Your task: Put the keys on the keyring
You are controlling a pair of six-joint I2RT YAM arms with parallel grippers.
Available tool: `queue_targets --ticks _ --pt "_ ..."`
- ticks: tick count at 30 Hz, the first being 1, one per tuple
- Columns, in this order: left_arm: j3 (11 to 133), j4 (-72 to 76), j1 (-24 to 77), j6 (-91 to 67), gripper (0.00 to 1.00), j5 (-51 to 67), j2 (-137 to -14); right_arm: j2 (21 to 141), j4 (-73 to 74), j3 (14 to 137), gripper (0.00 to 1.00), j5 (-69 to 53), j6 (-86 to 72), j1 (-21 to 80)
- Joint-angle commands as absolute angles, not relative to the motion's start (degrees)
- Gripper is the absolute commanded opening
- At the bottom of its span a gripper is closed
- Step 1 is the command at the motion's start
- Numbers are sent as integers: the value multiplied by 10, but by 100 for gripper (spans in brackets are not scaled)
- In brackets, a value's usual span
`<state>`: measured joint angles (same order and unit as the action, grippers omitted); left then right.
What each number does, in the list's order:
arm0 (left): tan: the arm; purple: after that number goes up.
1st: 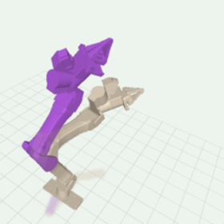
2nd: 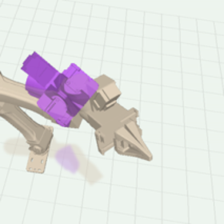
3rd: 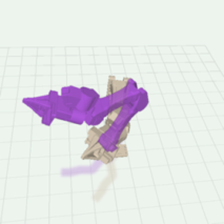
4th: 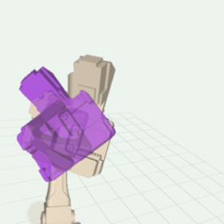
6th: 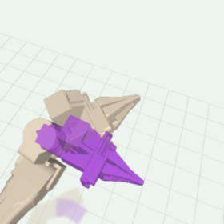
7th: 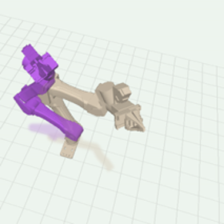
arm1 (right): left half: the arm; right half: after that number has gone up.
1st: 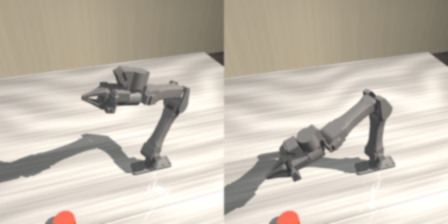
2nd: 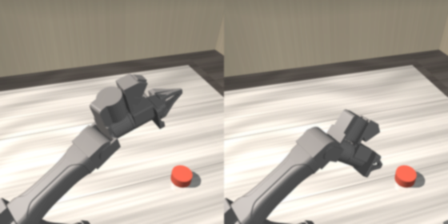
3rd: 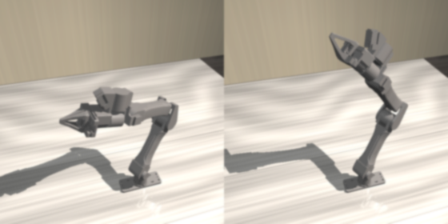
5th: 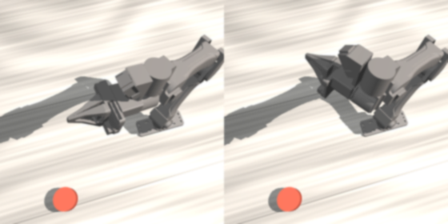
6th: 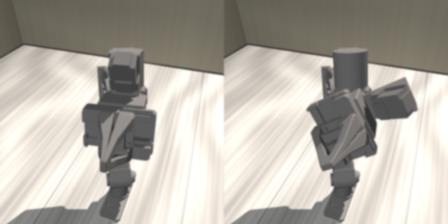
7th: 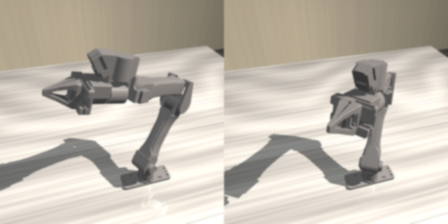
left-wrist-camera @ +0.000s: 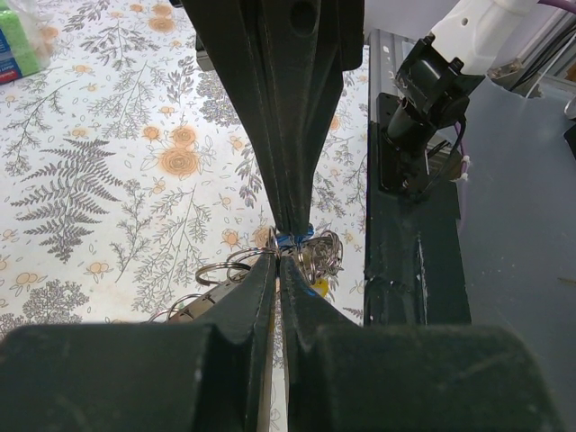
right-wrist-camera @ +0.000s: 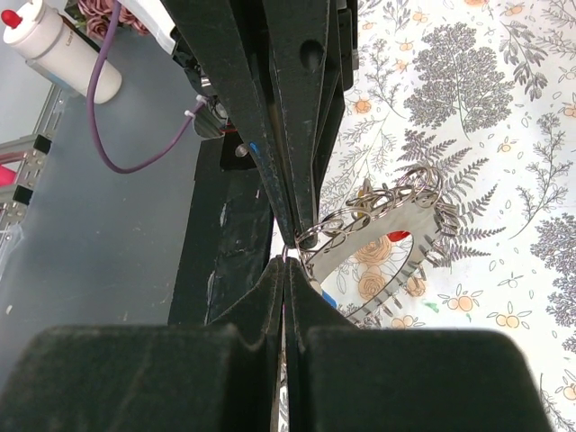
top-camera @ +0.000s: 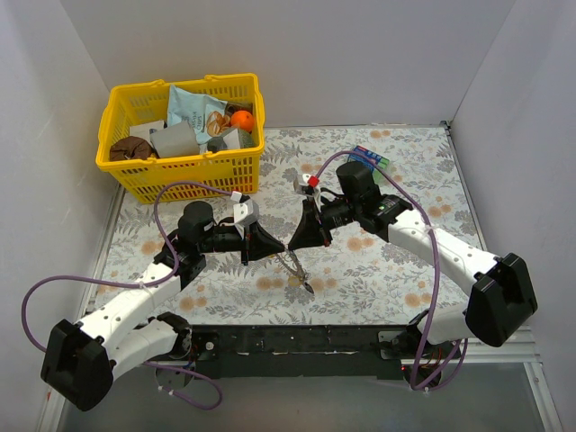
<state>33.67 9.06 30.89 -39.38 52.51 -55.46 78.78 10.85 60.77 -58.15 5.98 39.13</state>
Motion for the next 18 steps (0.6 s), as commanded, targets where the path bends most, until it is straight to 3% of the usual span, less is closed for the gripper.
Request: queue_targets --ticks 1,18 --pt "338 110 314 -389 0 539 -533 765 72 623 1 -564 55 392" --pt "334 110 314 -388 0 533 -513 766 76 609 1 -553 59 391"
